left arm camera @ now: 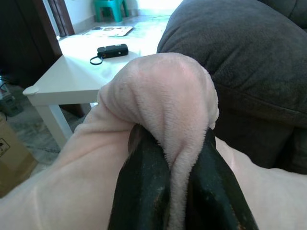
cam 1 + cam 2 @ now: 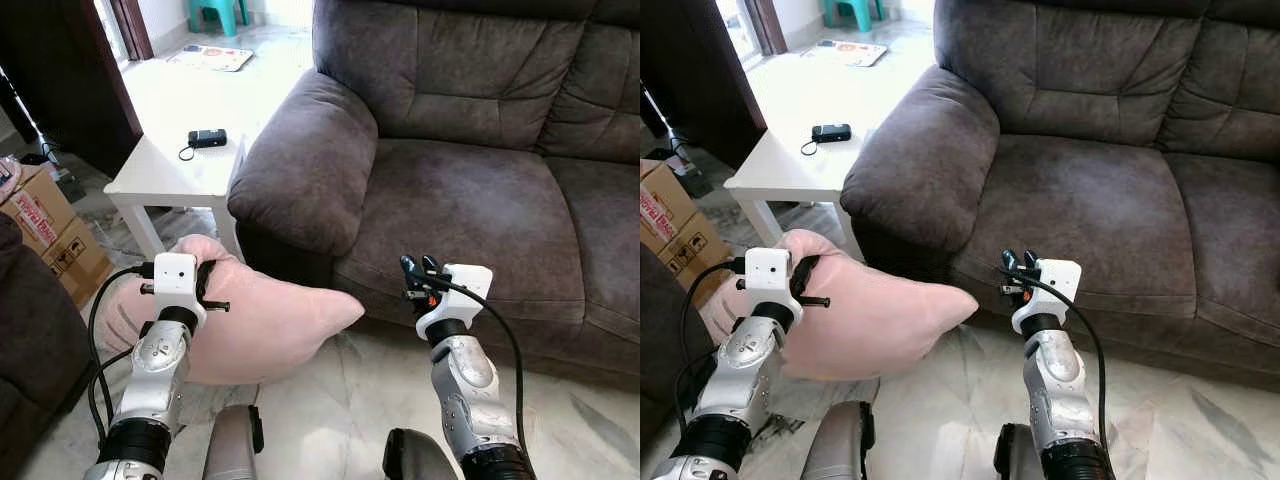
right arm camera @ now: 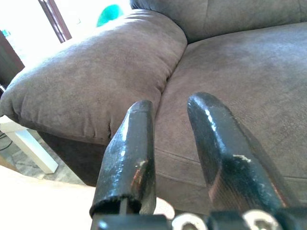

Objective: Move the pillow to the sofa from floor

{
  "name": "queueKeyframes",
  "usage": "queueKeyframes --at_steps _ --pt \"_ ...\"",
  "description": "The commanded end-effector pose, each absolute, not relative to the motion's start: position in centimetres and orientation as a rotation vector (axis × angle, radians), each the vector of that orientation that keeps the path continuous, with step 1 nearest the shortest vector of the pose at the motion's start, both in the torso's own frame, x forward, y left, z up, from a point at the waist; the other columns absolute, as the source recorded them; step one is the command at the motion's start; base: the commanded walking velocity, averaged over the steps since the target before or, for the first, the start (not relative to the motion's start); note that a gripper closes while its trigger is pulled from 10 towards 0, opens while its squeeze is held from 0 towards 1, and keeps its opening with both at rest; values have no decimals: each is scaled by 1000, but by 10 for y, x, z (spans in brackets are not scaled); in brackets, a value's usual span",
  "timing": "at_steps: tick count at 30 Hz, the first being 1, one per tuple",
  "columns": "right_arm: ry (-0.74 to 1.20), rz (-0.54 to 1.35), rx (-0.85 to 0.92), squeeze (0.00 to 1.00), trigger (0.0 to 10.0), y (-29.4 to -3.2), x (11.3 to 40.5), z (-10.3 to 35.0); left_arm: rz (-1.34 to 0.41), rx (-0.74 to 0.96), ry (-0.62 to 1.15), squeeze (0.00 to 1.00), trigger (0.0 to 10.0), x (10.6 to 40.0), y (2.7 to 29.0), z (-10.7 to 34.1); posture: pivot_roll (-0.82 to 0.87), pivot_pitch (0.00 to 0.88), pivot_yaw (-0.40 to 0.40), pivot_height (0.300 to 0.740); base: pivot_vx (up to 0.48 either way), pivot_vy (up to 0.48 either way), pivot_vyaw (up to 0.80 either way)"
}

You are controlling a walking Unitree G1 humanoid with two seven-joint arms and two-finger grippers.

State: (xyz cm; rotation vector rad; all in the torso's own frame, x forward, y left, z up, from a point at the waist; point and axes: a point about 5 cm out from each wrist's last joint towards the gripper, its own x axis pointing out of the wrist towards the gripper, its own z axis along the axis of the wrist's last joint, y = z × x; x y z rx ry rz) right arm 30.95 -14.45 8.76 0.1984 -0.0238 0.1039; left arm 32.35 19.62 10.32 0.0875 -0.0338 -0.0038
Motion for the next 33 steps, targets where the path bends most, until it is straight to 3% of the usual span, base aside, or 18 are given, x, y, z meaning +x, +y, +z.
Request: queueKeyframes --at_steps 1,25,26,33 --pt "-18 96 204 0 10000 -146 310 86 -15 113 -139 0 10000 328 194 125 97 0 -76 589 0 0 0" --pt "-18 96 204 0 10000 -146 310 86 -15 113 -139 0 10000 328 194 125 97 0 -76 589 0 0 0" --pt "-18 97 204 0 10000 -145 310 86 -17 113 -140 0 10000 328 194 125 97 0 0 594 0 0 0" --pt "-61 100 241 0 10000 -141 314 93 -62 99 -143 0 10000 328 189 127 107 0 0 594 0 0 0"
